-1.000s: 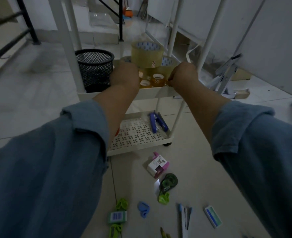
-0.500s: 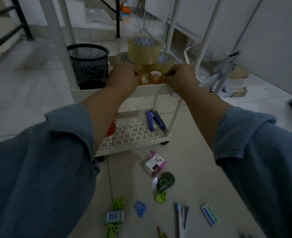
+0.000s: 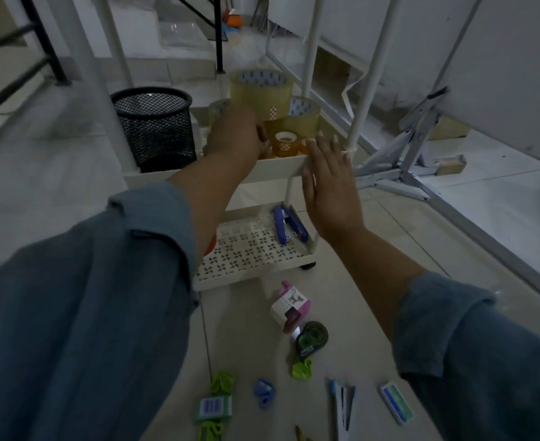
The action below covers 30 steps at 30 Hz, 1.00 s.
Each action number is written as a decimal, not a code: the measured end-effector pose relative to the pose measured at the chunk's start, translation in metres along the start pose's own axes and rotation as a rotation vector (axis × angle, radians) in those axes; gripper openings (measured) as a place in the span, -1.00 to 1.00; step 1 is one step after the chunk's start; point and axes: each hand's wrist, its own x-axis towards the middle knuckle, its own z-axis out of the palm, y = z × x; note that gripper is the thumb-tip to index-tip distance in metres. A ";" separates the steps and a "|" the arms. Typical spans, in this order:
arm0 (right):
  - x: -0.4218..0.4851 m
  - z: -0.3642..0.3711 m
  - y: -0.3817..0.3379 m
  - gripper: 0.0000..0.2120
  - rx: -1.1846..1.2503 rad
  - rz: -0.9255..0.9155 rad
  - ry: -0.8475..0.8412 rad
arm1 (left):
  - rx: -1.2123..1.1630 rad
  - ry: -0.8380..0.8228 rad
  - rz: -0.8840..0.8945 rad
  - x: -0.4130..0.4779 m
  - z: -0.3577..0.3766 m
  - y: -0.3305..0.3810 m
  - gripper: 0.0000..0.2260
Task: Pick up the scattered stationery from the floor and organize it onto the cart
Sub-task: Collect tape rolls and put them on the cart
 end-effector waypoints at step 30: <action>-0.261 -0.075 0.000 -0.72 0.344 0.417 -0.112 | -0.306 -0.203 0.147 -0.247 0.093 0.006 -0.80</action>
